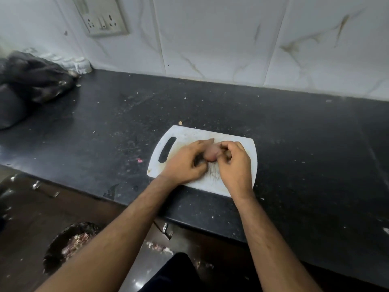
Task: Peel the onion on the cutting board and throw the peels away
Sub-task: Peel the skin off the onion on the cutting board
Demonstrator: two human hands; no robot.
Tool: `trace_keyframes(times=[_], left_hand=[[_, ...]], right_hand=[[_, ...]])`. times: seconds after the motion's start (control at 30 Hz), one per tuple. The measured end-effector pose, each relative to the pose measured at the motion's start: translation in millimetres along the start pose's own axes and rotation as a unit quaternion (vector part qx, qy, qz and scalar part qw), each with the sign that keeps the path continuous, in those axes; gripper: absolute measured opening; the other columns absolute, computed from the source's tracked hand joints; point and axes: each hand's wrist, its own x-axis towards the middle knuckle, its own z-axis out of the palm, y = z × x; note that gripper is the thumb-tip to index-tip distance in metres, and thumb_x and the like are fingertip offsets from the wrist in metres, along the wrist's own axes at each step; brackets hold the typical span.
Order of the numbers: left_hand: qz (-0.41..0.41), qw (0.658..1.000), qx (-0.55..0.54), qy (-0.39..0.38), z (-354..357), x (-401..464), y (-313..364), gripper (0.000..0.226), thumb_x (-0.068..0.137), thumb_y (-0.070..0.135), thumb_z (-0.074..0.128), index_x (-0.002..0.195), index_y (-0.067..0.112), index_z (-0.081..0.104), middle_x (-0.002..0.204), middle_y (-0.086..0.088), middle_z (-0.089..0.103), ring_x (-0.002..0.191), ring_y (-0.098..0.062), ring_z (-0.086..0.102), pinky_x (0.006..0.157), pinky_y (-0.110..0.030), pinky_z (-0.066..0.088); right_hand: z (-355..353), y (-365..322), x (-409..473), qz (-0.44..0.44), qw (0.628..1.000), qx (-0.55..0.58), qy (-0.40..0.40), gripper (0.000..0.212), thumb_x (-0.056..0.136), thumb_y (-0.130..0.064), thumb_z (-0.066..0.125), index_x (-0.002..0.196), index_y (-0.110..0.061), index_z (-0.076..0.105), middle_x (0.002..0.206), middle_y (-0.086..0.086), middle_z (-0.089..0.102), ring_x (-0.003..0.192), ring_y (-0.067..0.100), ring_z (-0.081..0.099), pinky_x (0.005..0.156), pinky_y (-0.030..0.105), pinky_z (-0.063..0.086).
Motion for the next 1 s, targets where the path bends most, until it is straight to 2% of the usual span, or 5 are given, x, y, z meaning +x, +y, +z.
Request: trace_keyframes(times=[0.1, 0.3, 0.47, 0.77, 1.0], left_hand=[[0.011, 1.0, 0.019, 0.004, -1, -2, -1, 0.07, 0.084, 0.015, 0.06, 0.152, 0.014, 0.046, 0.138, -0.003, 0.059, 0.12, -0.013, 0.059, 0.104, -0.022, 0.044], [0.017, 0.999, -0.007, 0.035, -1, -1, -4, 0.056, 0.089, 0.021, 0.075, 0.142, 0.018, 0.057, 0.12, -0.001, 0.062, 0.103, -0.008, 0.057, 0.092, -0.018, 0.042], [0.007, 0.998, -0.034, 0.046, -2, 0, -6, 0.054, 0.086, 0.021, 0.079, 0.137, 0.021, 0.062, 0.117, -0.001, 0.063, 0.103, -0.014, 0.062, 0.095, -0.025, 0.047], [0.008, 0.998, -0.036, 0.051, 0, 0, -7, 0.047, 0.088, 0.02, 0.077, 0.133, 0.019, 0.062, 0.116, -0.005, 0.06, 0.103, -0.018, 0.062, 0.095, -0.029, 0.049], [0.018, 0.999, -0.015, 0.037, -2, -5, 1, 0.042, 0.086, 0.025, 0.079, 0.122, 0.013, 0.059, 0.113, -0.002, 0.051, 0.097, -0.018, 0.058, 0.09, -0.03, 0.048]], right_hand=[[-1, -5, -4, -0.018, 1.0, -0.009, -0.002, 0.011, 0.09, -0.022, 0.077, 0.101, -0.019, 0.073, 0.101, -0.01, 0.064, 0.083, 0.006, 0.067, 0.079, 0.027, 0.058], [0, -12, -8, -0.053, 0.998, -0.038, 0.022, 0.003, 0.09, -0.01, 0.075, 0.091, -0.013, 0.074, 0.093, -0.008, 0.066, 0.081, 0.003, 0.065, 0.076, 0.015, 0.051], [3, -13, -8, -0.061, 0.996, -0.053, 0.031, 0.005, 0.089, -0.009, 0.075, 0.088, -0.013, 0.074, 0.089, -0.009, 0.066, 0.083, 0.005, 0.067, 0.077, 0.017, 0.053], [9, -17, -11, -0.082, 0.985, -0.146, 0.032, 0.011, 0.096, -0.016, 0.066, 0.103, -0.016, 0.074, 0.093, -0.01, 0.067, 0.085, 0.01, 0.065, 0.08, 0.027, 0.055], [10, -16, -13, -0.058, 0.976, -0.211, 0.014, 0.014, 0.102, -0.011, 0.051, 0.097, -0.012, 0.064, 0.092, -0.006, 0.059, 0.085, 0.015, 0.056, 0.072, 0.022, 0.036]])
